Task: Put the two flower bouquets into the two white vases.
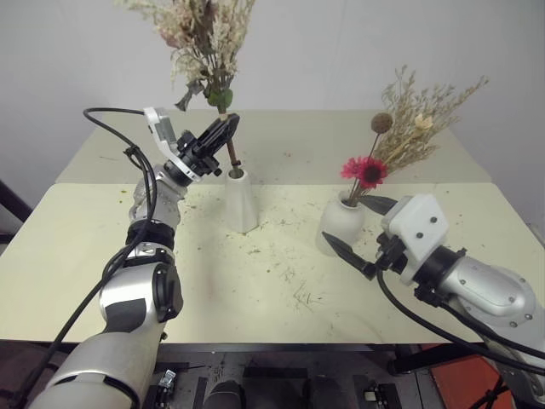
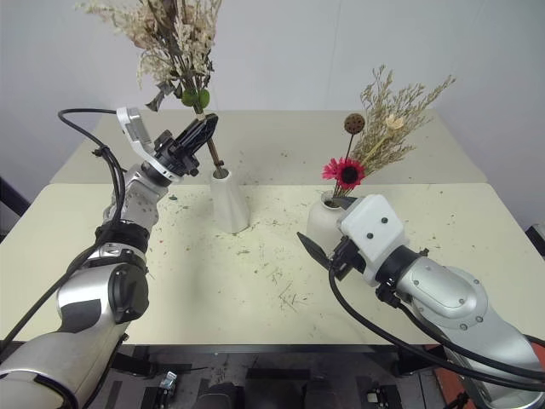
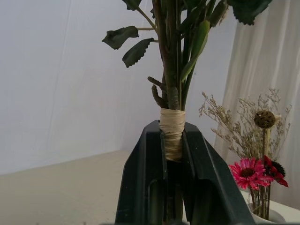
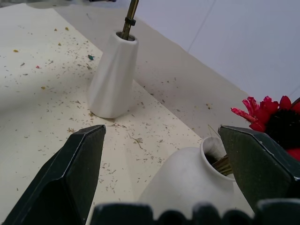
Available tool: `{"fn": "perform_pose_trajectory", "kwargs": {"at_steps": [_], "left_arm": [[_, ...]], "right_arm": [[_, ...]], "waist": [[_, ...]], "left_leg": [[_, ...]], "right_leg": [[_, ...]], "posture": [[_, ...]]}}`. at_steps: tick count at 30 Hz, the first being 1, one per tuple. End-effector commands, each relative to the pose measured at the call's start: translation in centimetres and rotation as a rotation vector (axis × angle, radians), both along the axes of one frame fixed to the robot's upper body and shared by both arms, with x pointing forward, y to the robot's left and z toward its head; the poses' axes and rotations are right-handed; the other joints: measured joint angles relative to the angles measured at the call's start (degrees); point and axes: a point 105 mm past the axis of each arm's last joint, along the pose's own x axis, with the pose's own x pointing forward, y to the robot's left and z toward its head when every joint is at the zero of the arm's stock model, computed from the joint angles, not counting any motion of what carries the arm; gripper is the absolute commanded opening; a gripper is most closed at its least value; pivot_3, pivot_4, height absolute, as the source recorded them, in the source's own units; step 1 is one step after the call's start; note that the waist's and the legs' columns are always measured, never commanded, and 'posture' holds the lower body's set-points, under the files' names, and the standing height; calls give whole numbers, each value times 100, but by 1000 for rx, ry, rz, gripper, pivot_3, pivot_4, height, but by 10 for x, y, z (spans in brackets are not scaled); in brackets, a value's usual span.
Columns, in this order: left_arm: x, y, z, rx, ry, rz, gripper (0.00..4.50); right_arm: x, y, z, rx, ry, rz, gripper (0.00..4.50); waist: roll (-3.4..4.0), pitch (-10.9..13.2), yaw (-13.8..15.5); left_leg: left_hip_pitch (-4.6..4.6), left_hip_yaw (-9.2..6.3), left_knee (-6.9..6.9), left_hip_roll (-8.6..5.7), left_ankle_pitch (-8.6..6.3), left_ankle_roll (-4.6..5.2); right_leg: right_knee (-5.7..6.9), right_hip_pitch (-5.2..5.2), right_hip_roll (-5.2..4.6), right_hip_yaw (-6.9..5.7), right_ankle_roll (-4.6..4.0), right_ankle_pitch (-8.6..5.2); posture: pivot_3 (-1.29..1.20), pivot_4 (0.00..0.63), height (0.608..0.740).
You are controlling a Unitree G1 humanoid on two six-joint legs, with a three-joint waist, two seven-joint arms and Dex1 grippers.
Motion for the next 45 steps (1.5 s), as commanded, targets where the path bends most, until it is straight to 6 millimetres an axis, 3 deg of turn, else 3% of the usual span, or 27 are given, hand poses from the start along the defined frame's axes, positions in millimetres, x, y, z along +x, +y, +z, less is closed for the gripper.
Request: {"fn": "perform_pose_trajectory", "kwargs": {"at_steps": [1,22,29,30,35,42,45], "left_arm": [[-1,4,12,29,-54,29,127],[4,-7,-18,144,-15,57,127],[0,-7,-19,153,-31,33,127],[0,-7,-19,151,-33,32,849],[-4,-1,-21,173,-40,13,2345],[-11,21,-45,274,8,40,4410],[-18,34,-49,319,11,55,4466]], "right_arm": [[-3,1,11,0,-60,6,4500],[-5,-2,8,19,-57,-13,4500],[-3,-3,6,10,-54,-17,4500],[-3,-3,6,10,-54,-16,4500],[-3,-3,3,-4,-49,-14,4500],[1,-6,-3,4,-22,-35,4500],[1,-6,-5,4,-17,-36,4500]], "waist": [[0,0,0],[0,0,-1],[0,0,3],[0,0,3],[0,0,-3],[1,-1,-20],[1,-1,-20]], "left_leg": [[0,0,0,0,0,0],[0,0,0,0,0,0],[0,-1,0,0,0,0],[0,0,0,0,0,0],[0,0,0,0,0,0],[4,0,0,3,0,0],[3,0,0,4,0,0]], "right_leg": [[0,0,0,0,0,0],[0,0,0,0,0,0],[0,0,0,-1,0,0],[0,0,0,-1,0,0],[1,0,0,-1,0,0],[3,1,3,1,0,0],[2,0,3,1,0,0]], "posture": [[0,150,740],[0,150,740],[0,150,740],[0,150,740],[0,150,740],[0,150,740],[0,150,740]]}}
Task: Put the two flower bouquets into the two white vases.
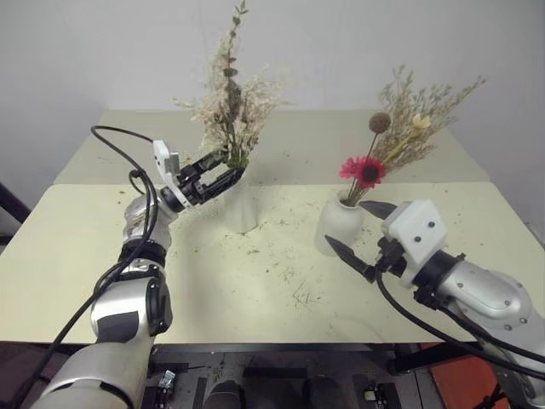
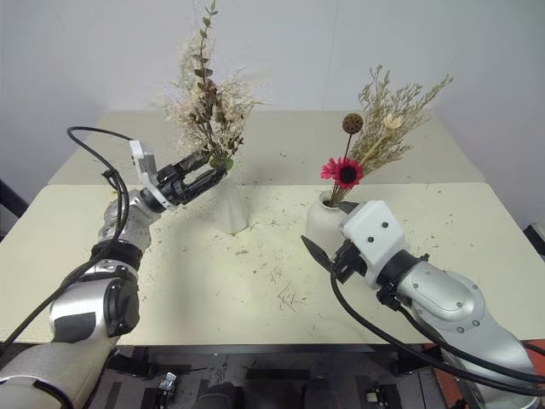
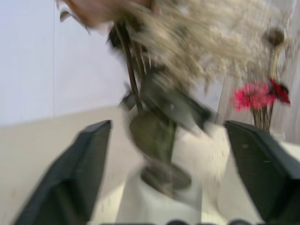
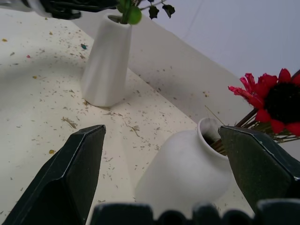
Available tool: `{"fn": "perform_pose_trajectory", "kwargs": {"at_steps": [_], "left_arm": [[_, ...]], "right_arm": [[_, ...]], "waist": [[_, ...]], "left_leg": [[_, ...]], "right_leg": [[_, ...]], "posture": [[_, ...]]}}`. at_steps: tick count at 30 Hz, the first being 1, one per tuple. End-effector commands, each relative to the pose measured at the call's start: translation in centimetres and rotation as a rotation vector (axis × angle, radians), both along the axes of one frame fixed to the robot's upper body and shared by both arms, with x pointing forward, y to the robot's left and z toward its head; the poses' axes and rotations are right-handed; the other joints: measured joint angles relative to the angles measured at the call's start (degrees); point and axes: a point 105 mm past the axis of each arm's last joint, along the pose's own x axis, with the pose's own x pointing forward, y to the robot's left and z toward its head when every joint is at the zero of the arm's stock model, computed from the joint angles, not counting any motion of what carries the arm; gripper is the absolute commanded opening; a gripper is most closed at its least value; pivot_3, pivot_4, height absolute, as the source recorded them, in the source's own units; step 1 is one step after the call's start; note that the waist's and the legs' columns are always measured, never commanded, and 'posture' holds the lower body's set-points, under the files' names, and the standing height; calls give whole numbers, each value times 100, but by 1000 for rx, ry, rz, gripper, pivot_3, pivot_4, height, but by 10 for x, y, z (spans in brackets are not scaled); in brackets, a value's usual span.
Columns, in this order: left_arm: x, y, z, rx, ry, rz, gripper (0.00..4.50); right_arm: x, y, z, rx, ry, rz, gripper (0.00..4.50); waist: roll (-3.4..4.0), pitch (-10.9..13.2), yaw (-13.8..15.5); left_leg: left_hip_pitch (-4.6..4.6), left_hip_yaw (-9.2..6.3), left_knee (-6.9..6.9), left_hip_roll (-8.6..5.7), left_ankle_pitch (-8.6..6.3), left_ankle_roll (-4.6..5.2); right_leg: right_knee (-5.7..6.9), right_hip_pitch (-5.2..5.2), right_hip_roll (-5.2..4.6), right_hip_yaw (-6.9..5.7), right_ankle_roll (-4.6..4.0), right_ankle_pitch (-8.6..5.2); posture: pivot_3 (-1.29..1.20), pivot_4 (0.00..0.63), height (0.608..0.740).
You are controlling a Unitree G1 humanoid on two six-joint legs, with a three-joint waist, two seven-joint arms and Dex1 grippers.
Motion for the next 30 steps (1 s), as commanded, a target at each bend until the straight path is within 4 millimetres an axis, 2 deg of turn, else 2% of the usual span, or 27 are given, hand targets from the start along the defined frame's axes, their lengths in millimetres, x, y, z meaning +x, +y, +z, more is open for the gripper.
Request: {"fn": "perform_pose_trajectory", "kwargs": {"at_steps": [1,3,9,14,18,24,27,30], "left_arm": [[-8,13,13,52,-56,6,4466],[-13,20,12,72,-63,24,4466],[-48,55,9,128,-66,93,4466],[-74,61,2,304,-29,73,4466],[-90,67,7,394,-19,82,4466],[-103,67,12,469,-14,84,4466],[-103,68,16,471,-14,94,4466],[-99,68,19,491,-25,110,4466]], "right_arm": [[-3,2,6,0,-46,11,4500],[-2,2,6,0,-44,10,4500],[-3,-7,7,-9,-55,-10,4500],[-6,-34,7,-47,-39,-33,4500],[-10,-66,8,-106,-10,-60,4500],[-15,-101,14,-165,4,-96,4500],[-16,-108,16,-138,11,-105,4500],[-21,-111,9,-146,43,-110,4500]], "waist": [[0,0,5],[1,-1,14],[4,-2,-13],[3,-2,61],[4,-2,74],[4,-3,39],[4,-3,28],[4,-3,38]], "left_leg": [[0,0,0,2,0,0],[0,0,0,2,0,0],[7,2,-1,10,0,0],[16,3,-1,10,0,0],[37,6,-4,11,-1,0],[58,7,-9,14,-1,1],[58,8,-9,15,-2,0],[58,8,-9,16,-2,1]], "right_leg": [[1,0,0,0,0,0],[0,0,0,-1,0,0],[2,1,4,4,0,0],[-1,7,2,3,0,-1],[-38,34,-1,0,0,-2],[-48,60,3,0,-1,-2],[-48,60,4,1,-1,-2],[-49,60,5,2,-1,-2]], "posture": [[0,150,740],[0,150,740],[0,150,740],[0,150,740],[0,150,740],[0,150,740],[0,150,740],[0,150,740]]}}
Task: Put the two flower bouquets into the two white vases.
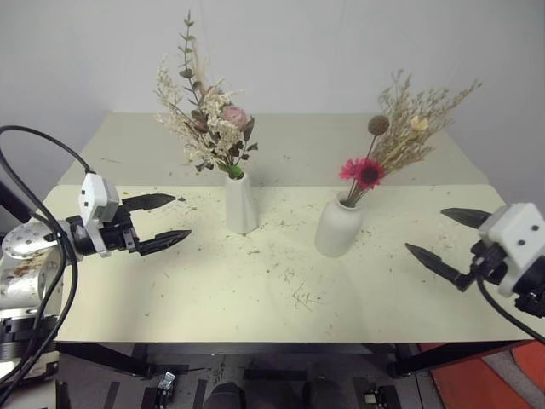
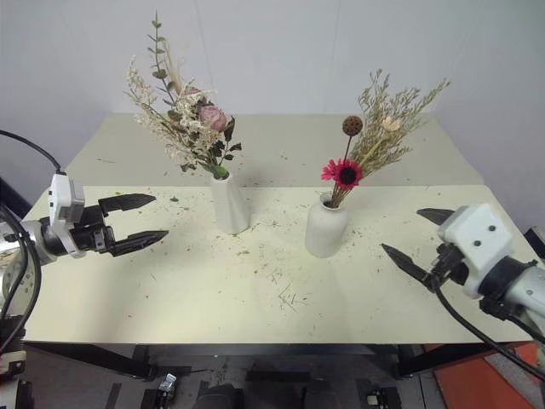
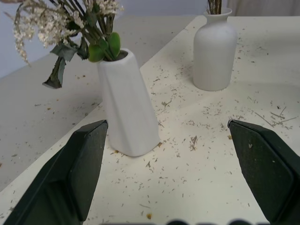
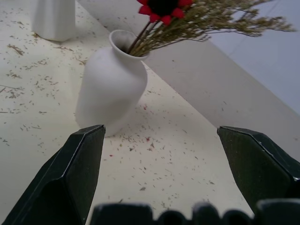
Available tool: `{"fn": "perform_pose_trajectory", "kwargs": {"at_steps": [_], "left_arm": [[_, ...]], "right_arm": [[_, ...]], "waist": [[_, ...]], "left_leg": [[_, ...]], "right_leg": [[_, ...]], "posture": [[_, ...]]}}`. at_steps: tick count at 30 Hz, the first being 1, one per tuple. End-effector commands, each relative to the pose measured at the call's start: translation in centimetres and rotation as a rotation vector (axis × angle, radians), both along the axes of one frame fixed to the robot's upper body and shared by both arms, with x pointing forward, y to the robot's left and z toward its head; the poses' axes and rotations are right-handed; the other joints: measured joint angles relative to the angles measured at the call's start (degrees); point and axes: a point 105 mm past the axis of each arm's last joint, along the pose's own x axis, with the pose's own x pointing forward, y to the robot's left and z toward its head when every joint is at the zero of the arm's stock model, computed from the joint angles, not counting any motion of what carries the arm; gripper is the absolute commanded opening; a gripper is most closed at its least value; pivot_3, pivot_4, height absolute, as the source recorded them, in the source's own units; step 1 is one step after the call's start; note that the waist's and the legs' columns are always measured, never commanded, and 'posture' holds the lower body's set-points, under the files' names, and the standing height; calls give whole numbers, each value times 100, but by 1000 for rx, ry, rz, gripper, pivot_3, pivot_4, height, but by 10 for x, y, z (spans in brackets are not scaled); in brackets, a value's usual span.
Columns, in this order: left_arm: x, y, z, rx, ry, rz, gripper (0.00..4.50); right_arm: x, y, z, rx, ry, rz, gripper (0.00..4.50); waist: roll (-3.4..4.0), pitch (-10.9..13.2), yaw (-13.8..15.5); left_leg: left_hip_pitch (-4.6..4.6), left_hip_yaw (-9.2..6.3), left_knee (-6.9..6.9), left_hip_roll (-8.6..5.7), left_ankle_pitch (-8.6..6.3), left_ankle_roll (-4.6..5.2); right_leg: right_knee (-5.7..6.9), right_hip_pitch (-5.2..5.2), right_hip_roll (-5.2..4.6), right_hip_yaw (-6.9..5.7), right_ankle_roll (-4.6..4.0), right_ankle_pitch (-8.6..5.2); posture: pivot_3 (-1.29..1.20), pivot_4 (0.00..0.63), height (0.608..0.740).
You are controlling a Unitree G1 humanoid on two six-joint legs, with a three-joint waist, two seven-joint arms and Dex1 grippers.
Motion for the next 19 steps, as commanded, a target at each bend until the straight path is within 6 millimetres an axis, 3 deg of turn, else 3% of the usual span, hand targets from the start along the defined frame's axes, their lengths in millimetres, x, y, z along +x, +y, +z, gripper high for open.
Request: {"fn": "perform_pose_trajectory", "kwargs": {"at_steps": [1,9,19], "left_arm": [[0,-1,16,31,-56,1,4466],[-2,-21,3,35,-41,-33,4466],[7,-14,3,108,-55,57,4466]], "right_arm": [[-6,-2,4,-13,-18,4,4500],[-10,9,-11,56,58,14,4500],[-9,-1,-14,37,63,-39,4500]], "waist": [[0,0,5],[0,0,6],[0,0,3]], "left_leg": [[-2,0,0,0,0,0],[-3,1,0,-1,0,0],[-2,2,0,-1,0,0]], "right_leg": [[-1,0,0,-1,0,0],[-3,1,-2,0,0,0],[-4,1,-1,1,0,0]], "posture": [[0,150,740],[0,150,740],[0,150,740]]}}
